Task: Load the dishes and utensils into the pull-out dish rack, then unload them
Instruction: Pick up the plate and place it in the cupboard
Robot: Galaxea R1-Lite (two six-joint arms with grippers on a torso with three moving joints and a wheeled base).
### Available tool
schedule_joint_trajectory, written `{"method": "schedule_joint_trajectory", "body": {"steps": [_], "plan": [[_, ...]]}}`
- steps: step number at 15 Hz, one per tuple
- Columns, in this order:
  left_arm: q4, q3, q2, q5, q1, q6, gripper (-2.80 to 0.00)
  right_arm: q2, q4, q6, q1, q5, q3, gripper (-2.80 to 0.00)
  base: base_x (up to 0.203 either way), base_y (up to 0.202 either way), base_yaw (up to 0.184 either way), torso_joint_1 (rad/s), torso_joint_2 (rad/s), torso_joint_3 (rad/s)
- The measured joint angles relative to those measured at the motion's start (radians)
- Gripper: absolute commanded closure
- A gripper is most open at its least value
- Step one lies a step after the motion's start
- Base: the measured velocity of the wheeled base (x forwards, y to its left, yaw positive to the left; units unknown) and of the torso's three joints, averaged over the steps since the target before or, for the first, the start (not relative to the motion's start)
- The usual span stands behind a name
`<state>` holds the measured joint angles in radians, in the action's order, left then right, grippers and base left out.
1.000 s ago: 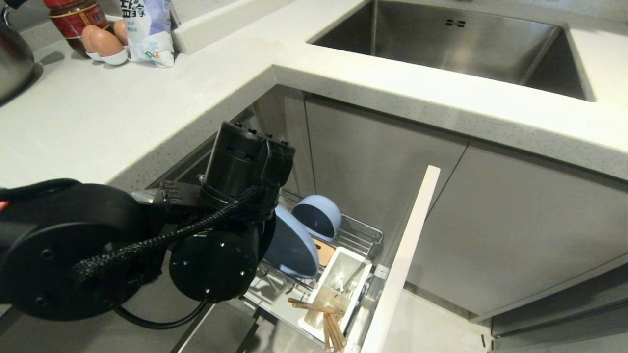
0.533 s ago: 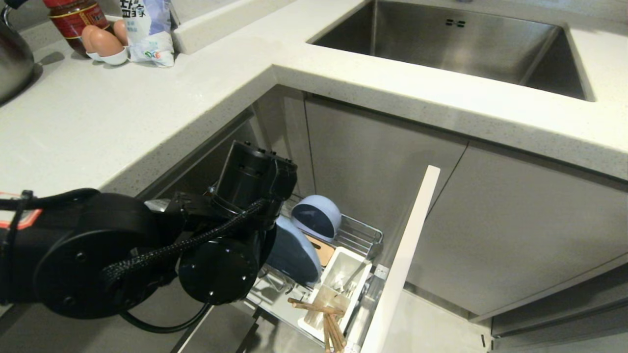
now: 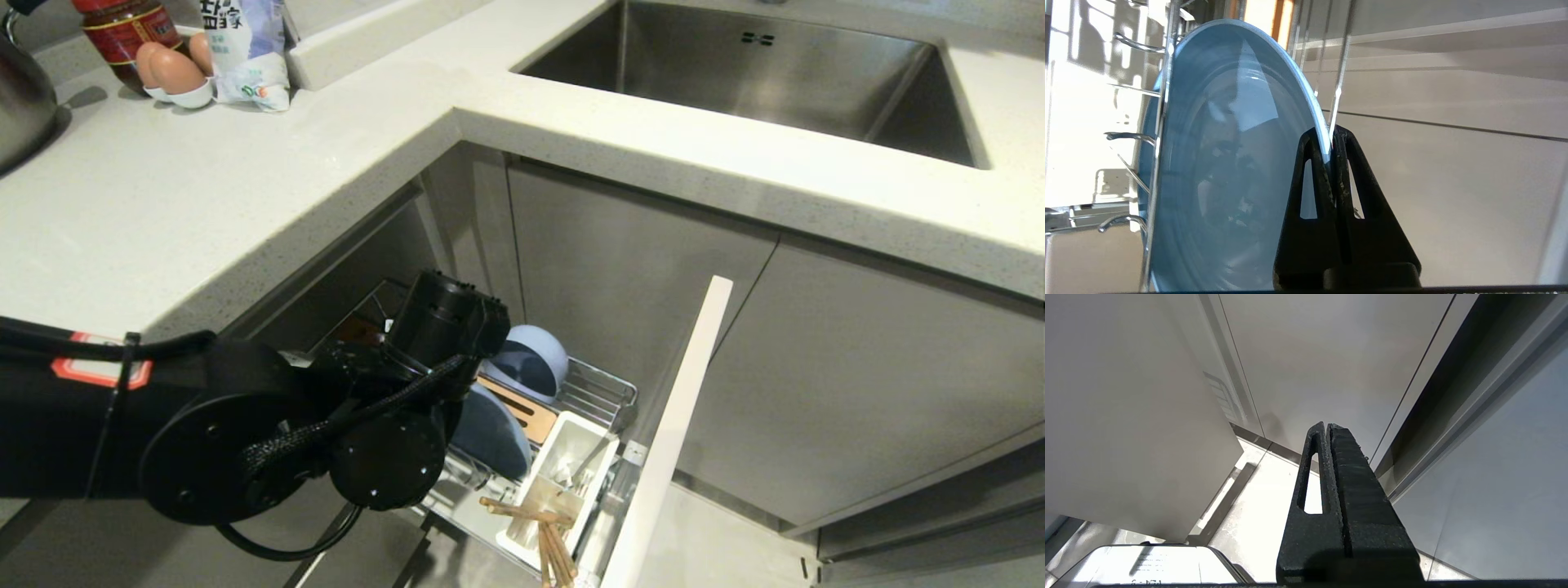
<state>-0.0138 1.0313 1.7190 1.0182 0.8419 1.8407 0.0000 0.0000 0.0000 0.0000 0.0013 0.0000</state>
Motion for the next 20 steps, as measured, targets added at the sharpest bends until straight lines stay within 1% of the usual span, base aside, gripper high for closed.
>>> {"method": "schedule_joint_trajectory", "body": {"steps": [6,8,9,17,18,20], "plan": [[-0.001,-0.004,0.016,-0.002,-0.009,0.002,0.0,0.0,0.0,0.0,0.0,0.0,0.0,0.0,0.0,0.0,0.0,0.0,0.0,0.0],[0.003,-0.007,0.016,-0.012,-0.01,0.0,0.0,0.0,0.0,0.0,0.0,0.0,0.0,0.0,0.0,0.0,0.0,0.0,0.0,0.0],[0.008,-0.008,0.015,-0.016,-0.01,-0.001,-2.8,0.0,0.0,0.0,0.0,0.0,0.0,0.0,0.0,0.0,0.0,0.0,0.0,0.0],[0.017,-0.004,0.009,-0.011,-0.004,-0.009,-2.8,0.0,0.0,0.0,0.0,0.0,0.0,0.0,0.0,0.0,0.0,0.0,0.0,0.0],[0.023,-0.003,0.004,-0.01,-0.003,-0.01,-2.8,0.0,0.0,0.0,0.0,0.0,0.0,0.0,0.0,0.0,0.0,0.0,0.0,0.0],[0.079,0.0,-0.012,-0.011,0.007,-0.009,-2.8,0.0,0.0,0.0,0.0,0.0,0.0,0.0,0.0,0.0,0.0,0.0,0.0,0.0]]}}
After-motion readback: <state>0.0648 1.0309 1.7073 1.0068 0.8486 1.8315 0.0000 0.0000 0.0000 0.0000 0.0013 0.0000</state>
